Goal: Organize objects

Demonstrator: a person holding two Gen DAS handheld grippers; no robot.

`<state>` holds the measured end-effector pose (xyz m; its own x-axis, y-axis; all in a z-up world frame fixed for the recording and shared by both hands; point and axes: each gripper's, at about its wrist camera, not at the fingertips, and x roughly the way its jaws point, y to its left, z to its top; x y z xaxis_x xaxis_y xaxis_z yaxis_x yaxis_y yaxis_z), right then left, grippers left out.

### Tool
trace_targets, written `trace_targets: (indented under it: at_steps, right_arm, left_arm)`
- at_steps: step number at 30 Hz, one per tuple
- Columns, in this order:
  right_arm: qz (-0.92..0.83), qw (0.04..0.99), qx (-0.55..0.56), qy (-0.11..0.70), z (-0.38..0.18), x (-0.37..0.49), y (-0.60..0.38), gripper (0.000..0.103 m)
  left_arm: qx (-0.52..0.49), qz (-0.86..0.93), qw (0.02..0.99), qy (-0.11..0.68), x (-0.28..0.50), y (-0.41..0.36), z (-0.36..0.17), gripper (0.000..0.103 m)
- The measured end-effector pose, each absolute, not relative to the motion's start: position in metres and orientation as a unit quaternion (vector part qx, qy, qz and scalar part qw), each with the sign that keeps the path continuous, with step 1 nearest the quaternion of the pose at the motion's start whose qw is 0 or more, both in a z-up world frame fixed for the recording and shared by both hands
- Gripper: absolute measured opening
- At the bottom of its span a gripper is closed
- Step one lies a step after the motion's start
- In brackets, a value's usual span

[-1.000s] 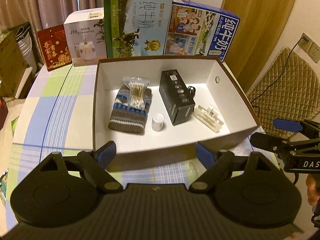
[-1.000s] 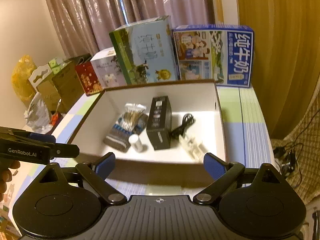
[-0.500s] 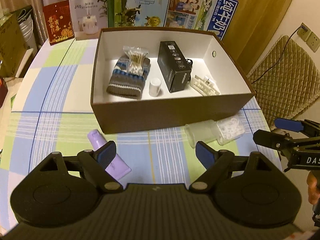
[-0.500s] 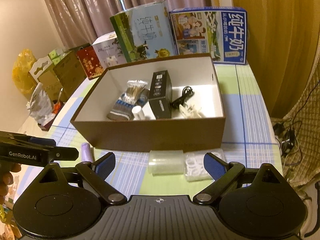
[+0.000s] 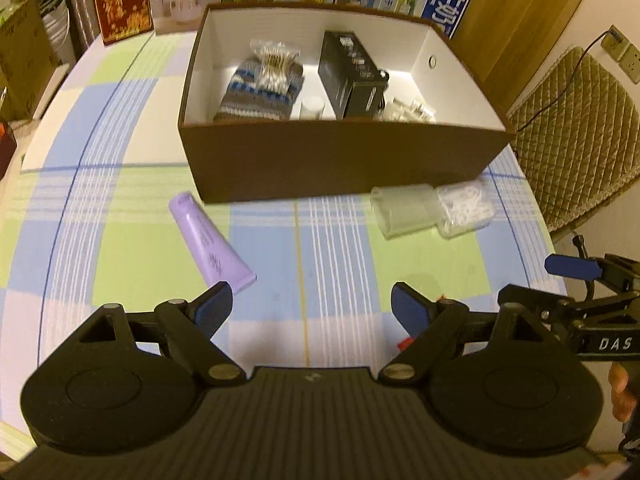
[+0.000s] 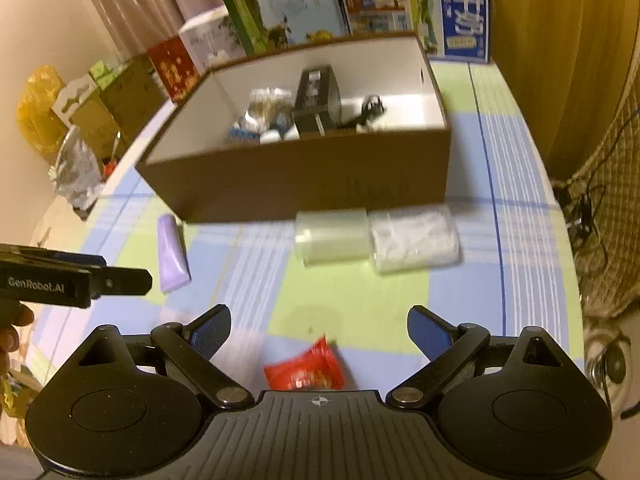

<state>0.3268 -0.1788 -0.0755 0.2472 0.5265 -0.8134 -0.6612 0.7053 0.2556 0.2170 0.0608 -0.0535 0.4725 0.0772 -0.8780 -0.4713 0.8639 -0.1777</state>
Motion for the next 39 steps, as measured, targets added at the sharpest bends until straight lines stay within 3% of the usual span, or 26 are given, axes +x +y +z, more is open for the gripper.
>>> trace_targets:
  at_steps: [26, 28, 29, 30, 39]
  right_arm:
    - [0.363, 0.724, -0.044, 0.584, -0.132, 0.307, -0.177, 0.092]
    - [0.364, 0.720, -0.041, 0.589, -0.137, 0.308, -0.173, 0.086]
    - [0.365, 0.718, -0.041, 0.591, -0.140, 0.308, -0.172, 0.076]
    - [0.366, 0.713, -0.037, 0.597, -0.144, 0.310, -0.170, 0.072]
    - [0.359, 0.720, -0.055, 0.591, -0.159, 0.317, -0.150, 0.050]
  left_arm:
    - [-0.203, 0.167, 0.810, 0.524, 0.200, 0.055, -0.091, 0.084]
    - [-0.204, 0.169, 0.809, 0.525, 0.199, 0.057, -0.092, 0.084]
    - [-0.205, 0.170, 0.808, 0.525, 0.198, 0.058, -0.093, 0.084]
    - [-0.206, 0.171, 0.808, 0.525, 0.198, 0.059, -0.093, 0.084]
    - [-0.212, 0.178, 0.804, 0.526, 0.194, 0.067, -0.097, 0.084]
